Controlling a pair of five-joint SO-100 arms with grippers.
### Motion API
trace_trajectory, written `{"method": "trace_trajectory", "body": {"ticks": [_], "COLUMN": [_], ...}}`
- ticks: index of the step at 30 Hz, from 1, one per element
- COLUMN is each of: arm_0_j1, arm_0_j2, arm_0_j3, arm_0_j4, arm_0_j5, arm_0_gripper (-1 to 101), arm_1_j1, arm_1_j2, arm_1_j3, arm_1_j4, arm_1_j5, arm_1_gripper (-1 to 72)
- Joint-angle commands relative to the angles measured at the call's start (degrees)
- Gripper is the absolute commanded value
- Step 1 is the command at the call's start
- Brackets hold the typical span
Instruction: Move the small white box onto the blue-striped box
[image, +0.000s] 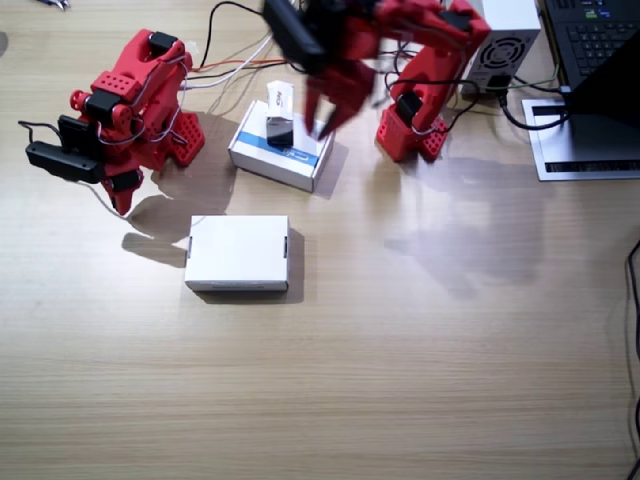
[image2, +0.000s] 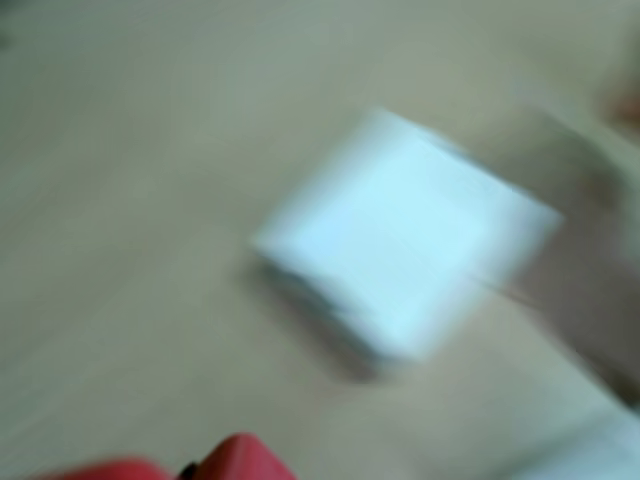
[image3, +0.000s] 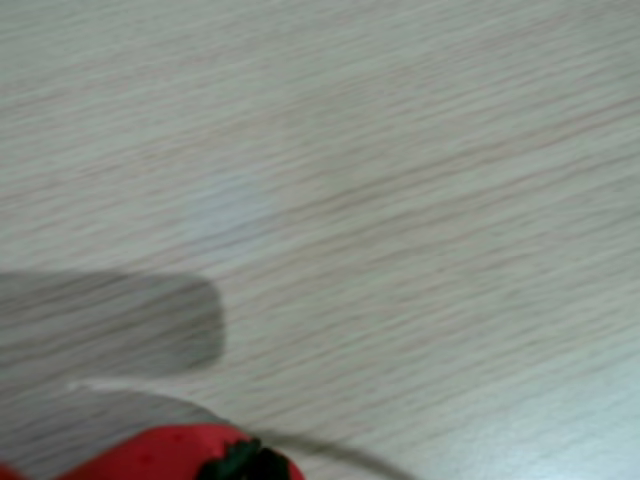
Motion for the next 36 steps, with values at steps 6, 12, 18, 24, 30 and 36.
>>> {"method": "trace_trajectory", "body": {"ticks": [6, 12, 18, 24, 30, 36], "arm_0_j1": [-40.96, -43.51, -47.81, -49.13, -51.86, -51.86], "arm_0_j2": [42.98, 53.70, 53.79, 53.79, 53.79, 53.79], "arm_0_j3": [58.45, 74.53, 77.52, 78.66, 78.57, 78.57], "arm_0_j4": [-17.31, -15.47, -15.47, -16.08, -16.61, -18.54], "arm_0_j5": [14.77, 16.61, 27.51, 28.83, 30.41, 27.95], "arm_0_gripper": [0, 0, 0, 0, 0, 0], "arm_1_j1": [-4.39, -3.52, -6.59, -22.94, -22.50, -20.74], "arm_1_j2": [1.76, 1.49, 1.41, 1.49, 1.49, 1.49], "arm_1_j3": [-0.44, 0.35, 1.32, 1.32, 1.32, 1.32], "arm_1_j4": [-0.53, -0.62, -0.26, -0.35, -0.26, 0.26], "arm_1_j5": [0.26, -2.99, -13.18, -11.34, -11.95, -16.17], "arm_1_gripper": [0.2, 0.2, 0.2, 0.2, 0.2, 0.2]}}
